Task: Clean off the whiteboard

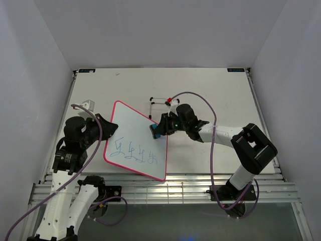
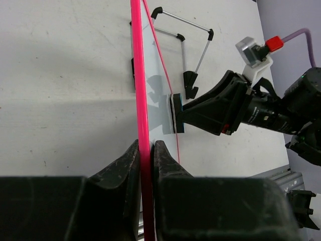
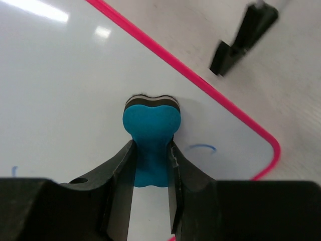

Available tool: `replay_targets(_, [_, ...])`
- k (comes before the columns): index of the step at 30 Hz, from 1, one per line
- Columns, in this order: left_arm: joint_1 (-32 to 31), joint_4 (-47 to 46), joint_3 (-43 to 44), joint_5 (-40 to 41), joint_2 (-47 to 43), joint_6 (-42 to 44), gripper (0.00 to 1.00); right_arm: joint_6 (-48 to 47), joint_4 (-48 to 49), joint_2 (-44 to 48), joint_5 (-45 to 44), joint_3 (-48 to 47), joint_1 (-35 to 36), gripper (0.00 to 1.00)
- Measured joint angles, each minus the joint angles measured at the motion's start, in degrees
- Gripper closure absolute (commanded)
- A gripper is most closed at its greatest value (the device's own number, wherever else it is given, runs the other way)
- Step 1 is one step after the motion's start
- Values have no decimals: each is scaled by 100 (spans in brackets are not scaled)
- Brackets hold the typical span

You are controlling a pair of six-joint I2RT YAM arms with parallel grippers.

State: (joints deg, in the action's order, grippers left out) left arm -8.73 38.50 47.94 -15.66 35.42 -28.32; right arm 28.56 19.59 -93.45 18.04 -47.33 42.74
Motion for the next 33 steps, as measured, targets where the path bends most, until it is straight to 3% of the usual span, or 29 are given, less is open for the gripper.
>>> replay_targets(7, [2,52,87,107,173,0,100,79,190,-310,431,-551,2,86])
replay_targets(21, [2,94,92,284,81,0,100,-372,-186,-905,413,-334,-706,86])
replay_targets(28, [-4,133,92,297,46,-31,100,-476,-649,-562,391,-61,-619,86])
replay_targets(33, [-42,269,92,496,-48,-197,100,-450,-1180,-122,133,31,-144,87])
